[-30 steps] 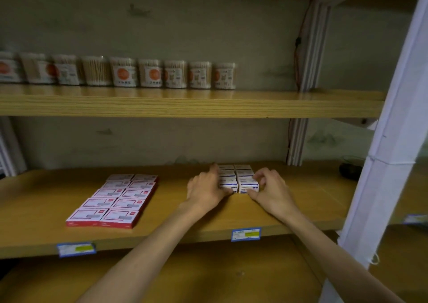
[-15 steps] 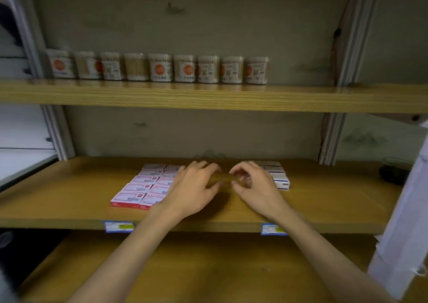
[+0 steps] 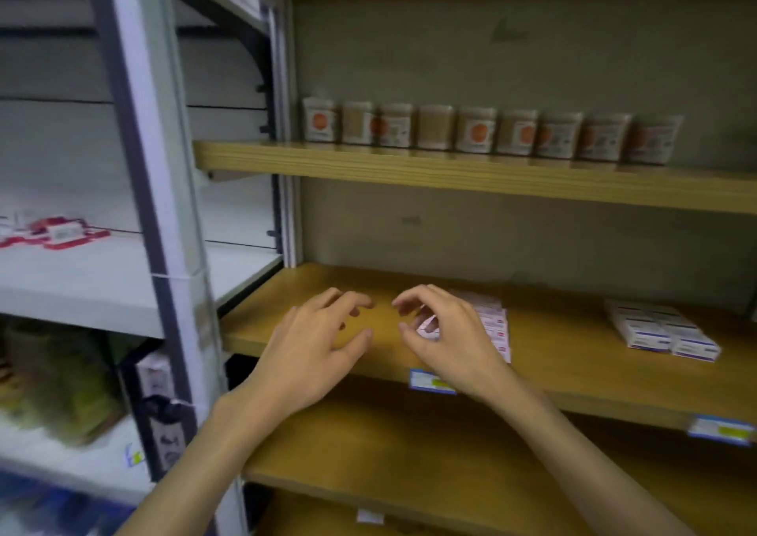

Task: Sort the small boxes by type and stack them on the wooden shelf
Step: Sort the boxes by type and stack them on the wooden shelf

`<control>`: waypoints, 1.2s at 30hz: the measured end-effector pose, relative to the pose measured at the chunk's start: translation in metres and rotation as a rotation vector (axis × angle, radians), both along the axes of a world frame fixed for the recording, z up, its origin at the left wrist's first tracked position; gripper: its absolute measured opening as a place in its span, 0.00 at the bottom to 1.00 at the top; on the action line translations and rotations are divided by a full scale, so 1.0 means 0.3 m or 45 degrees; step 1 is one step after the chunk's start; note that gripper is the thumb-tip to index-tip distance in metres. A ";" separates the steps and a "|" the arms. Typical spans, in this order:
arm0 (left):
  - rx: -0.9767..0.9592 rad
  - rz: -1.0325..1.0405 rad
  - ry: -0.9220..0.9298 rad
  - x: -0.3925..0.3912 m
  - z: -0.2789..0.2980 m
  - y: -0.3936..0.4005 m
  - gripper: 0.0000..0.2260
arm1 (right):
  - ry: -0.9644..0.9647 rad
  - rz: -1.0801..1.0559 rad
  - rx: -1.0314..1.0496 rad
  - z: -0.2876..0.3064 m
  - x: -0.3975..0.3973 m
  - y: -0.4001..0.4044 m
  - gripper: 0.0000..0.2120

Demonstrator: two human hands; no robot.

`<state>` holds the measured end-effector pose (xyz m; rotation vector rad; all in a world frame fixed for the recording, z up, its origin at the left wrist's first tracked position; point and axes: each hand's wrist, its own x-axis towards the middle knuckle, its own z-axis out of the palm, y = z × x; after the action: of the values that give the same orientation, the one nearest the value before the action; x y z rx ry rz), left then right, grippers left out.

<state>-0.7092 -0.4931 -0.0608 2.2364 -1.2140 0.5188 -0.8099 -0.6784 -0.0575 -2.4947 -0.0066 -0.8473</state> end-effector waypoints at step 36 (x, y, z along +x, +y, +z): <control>0.174 0.241 0.154 1.460 -0.022 1.453 0.17 | 0.190 0.055 -0.253 0.029 1.508 1.419 0.10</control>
<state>-0.2713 -0.0572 -0.0675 2.4755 -1.0099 0.3747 -0.3574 -0.2527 -0.0487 -2.7280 -0.0983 -0.6694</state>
